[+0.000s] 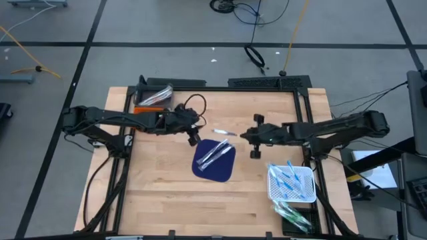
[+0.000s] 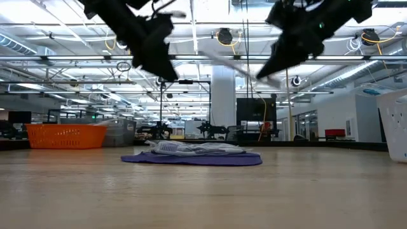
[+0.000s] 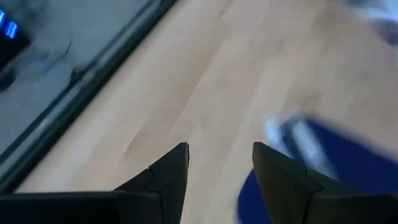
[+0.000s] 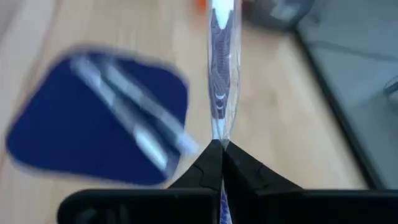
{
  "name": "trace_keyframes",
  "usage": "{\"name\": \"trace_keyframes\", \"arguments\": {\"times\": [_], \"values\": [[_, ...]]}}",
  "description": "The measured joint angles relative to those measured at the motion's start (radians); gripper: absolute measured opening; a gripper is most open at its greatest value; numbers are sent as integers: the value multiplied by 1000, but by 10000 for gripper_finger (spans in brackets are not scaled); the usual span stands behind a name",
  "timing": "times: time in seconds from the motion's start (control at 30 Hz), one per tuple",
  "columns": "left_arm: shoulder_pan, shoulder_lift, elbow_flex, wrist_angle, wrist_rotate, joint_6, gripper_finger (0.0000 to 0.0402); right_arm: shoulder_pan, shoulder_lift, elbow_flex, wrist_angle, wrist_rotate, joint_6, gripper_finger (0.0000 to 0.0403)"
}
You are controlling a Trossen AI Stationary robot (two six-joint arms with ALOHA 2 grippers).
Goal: Pick & Place Toothbrushes
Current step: Put the purple toothbrush into the orange bin
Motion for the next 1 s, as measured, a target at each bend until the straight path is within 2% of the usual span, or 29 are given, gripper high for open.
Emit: {"name": "trace_keyframes", "arguments": {"times": [0.2, 0.37, 0.53, 0.73, 0.87, 1.0], "values": [[-31, 0, 0, 315, 110, 107, 182, 0, -54, 0, 184, 0, -27, 0], [-51, 0, 0, 508, 182, 159, 182, 0, -49, 0, 311, -1, -51, 0], [-64, 0, 0, 618, 186, 176, 182, 0, -13, 0, 433, -4, -68, 0], [-64, 0, 0, 644, 186, 172, 175, 0, 37, 0, 524, -5, -86, 0], [-64, 0, 0, 642, 186, 173, 123, 0, 59, 0, 543, -5, -88, 0], [-64, 0, 0, 639, 193, 177, 33, 0, 68, 0, 554, -3, -90, 0]]}}
